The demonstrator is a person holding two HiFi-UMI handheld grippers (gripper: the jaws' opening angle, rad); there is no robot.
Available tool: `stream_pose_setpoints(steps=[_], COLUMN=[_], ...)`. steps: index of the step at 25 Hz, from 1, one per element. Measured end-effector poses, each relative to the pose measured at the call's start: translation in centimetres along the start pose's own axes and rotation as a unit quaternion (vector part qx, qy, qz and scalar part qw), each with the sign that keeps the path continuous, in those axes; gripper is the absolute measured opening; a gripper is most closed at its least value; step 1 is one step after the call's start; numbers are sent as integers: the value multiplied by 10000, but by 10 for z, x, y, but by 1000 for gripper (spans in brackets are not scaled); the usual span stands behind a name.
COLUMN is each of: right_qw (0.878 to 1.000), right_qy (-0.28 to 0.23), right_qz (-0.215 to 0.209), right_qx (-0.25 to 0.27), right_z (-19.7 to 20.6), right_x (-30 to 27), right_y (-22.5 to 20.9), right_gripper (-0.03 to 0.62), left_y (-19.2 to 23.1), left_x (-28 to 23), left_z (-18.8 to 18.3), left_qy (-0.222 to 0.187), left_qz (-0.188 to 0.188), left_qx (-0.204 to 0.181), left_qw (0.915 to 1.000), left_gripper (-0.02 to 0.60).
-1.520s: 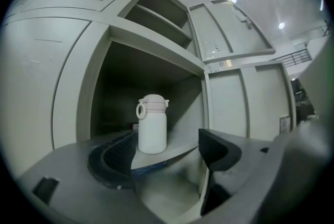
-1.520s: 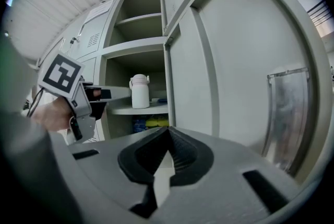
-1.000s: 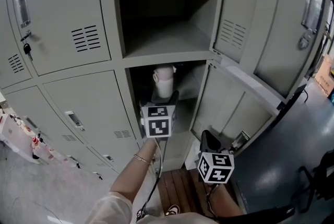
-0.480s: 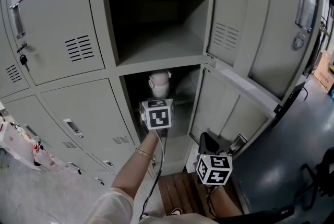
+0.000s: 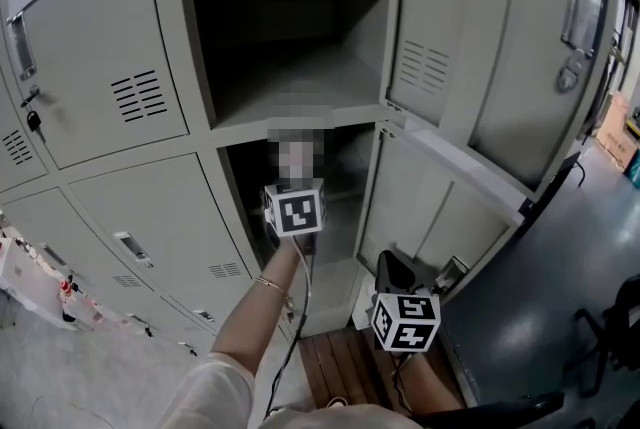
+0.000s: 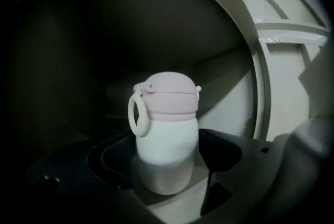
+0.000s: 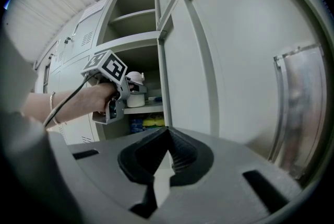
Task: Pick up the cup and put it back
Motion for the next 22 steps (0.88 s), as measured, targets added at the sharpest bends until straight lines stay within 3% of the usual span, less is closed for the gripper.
stream_pose_setpoints(steps=[13, 22], right_qw=[10000, 9999], right_qy=[-37, -100], right_qz=[81, 137], right_qx=[1, 6], right_z=[-3, -6], right_x=[4, 12], right_y=[-4, -8], right_gripper=[-8, -8], left_y=[0, 2], left_x=[0, 3], left_z=[3, 6], left_qy=[20, -13], left_qz=[-103, 151], left_qx=[-87, -115], left_qw=[9999, 9998], left_gripper=[342, 337])
Point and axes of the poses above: the fingertips, and each gripper's own axes: x backward along the fingers, y to its left, z out of its underside, the point moved 7 cm from there along x, backward along the fingers, and after that the axes turned 1 degree about z, right-handed, at the moved point
